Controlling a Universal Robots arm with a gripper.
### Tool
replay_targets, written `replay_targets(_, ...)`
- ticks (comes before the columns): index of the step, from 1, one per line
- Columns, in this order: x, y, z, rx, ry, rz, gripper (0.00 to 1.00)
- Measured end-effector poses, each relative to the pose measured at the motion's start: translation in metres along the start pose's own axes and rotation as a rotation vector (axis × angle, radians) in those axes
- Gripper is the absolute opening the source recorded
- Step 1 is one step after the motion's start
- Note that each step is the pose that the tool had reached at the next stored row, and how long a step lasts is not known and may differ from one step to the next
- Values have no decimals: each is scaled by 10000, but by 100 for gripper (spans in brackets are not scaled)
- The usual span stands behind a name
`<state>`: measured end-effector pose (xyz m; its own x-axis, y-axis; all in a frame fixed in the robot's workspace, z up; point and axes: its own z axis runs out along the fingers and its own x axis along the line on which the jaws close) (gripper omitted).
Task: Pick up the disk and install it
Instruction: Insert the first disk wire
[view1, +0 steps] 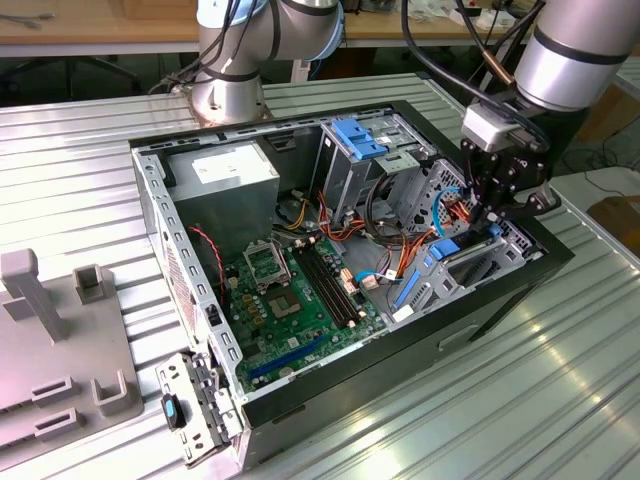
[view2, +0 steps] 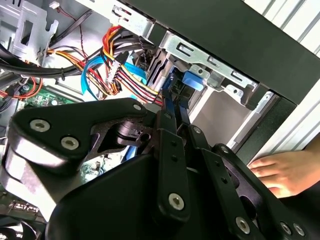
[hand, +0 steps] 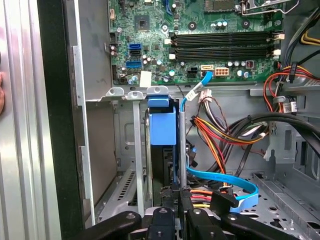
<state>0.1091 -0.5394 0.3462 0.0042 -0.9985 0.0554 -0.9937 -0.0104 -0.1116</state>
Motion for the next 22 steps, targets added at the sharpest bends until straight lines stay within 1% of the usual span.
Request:
replay_targets(4,1,-8,8,-18,-80,7,17)
replay_targets(5,9,-30,10,-38,-82,7,17)
replay_targets(6,12,-36,11,-48,-85,6,17)
replay_targets(7,13,-37,11,-53,-85,6,17)
replay_targets(9,21,-36,13,-59,-111,10,17)
replay_targets(14,36,-34,13,-67,-139,9,17)
replay_targets(16,40,-34,12,-78,-161,0,17)
replay_targets(17,42,-34,13,-84,-178,0,17)
replay_targets(20,55,-33,14,-110,-277,-10,17)
replay_targets(21,61,-33,14,-117,-297,-24,17)
replay_targets(22,61,-33,13,-122,-301,-31,17)
